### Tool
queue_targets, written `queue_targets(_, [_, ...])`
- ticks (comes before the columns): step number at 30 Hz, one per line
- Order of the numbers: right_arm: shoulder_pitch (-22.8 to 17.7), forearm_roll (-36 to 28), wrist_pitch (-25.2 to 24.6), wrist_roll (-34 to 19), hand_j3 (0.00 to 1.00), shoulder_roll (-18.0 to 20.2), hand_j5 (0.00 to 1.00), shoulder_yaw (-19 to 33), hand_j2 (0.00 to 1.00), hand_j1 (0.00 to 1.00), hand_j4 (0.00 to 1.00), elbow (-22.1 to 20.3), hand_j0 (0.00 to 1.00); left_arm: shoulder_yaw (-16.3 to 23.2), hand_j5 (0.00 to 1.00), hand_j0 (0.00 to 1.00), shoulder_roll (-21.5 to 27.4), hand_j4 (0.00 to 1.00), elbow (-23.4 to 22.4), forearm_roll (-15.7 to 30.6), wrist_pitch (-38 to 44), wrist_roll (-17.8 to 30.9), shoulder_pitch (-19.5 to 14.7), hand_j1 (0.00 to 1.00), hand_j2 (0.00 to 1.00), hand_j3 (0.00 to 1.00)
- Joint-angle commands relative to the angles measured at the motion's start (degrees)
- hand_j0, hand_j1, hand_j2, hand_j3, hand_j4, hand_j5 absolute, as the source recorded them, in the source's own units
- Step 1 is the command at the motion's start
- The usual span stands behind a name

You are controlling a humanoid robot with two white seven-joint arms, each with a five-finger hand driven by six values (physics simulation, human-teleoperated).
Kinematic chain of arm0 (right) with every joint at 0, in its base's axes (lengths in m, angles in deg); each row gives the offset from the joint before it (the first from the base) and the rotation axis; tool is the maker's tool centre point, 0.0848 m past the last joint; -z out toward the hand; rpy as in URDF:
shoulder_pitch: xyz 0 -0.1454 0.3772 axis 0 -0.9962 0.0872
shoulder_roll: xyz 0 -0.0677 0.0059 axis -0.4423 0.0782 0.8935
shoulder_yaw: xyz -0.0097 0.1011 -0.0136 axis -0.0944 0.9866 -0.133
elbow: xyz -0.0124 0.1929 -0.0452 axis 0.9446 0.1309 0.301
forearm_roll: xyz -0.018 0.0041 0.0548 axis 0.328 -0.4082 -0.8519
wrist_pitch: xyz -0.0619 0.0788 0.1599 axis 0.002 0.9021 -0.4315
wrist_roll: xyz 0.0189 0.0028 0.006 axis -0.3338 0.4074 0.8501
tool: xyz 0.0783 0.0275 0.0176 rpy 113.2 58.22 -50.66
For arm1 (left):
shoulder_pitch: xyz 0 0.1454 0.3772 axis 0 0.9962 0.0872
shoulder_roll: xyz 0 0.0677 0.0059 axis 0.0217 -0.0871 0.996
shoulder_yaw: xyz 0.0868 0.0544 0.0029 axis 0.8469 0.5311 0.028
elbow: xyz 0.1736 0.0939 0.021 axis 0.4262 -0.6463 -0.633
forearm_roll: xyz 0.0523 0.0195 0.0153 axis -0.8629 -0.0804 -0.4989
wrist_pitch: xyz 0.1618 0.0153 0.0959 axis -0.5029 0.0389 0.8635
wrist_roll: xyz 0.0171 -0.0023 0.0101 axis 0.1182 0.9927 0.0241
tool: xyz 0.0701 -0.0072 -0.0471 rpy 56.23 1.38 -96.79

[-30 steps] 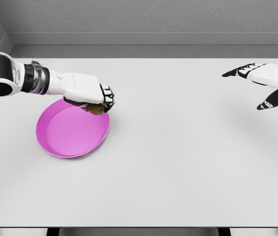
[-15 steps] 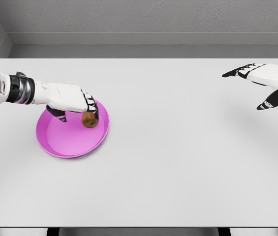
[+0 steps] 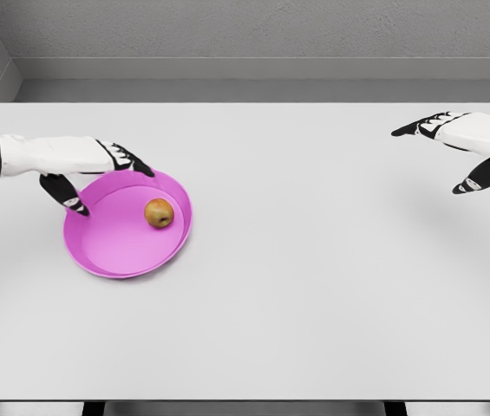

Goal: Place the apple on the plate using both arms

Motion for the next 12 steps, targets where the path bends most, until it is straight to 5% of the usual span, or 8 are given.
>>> queue_targets(1, [0.00, -0.16, 0.01, 0.02, 1.00, 0.07, 1.00, 0.01, 1.00, 1.00, 1.00, -0.01, 1.00, -2.97, 1.00, 1.00, 0.59, 1.00, -1.21, 1.23, 0.17, -0.14, 0.18, 1.00, 1.00, 1.00])
queue_targets(12, [0.00, -0.16, -0.08, 0.02, 1.00, -0.10, 1.00, -0.78, 1.00, 1.00, 1.00, -0.10, 1.00, -5.26, 1.00, 1.00, 1.11, 1.00, -2.53, 1.14, 0.17, -0.05, 1.32, 1.00, 1.00, 1.00])
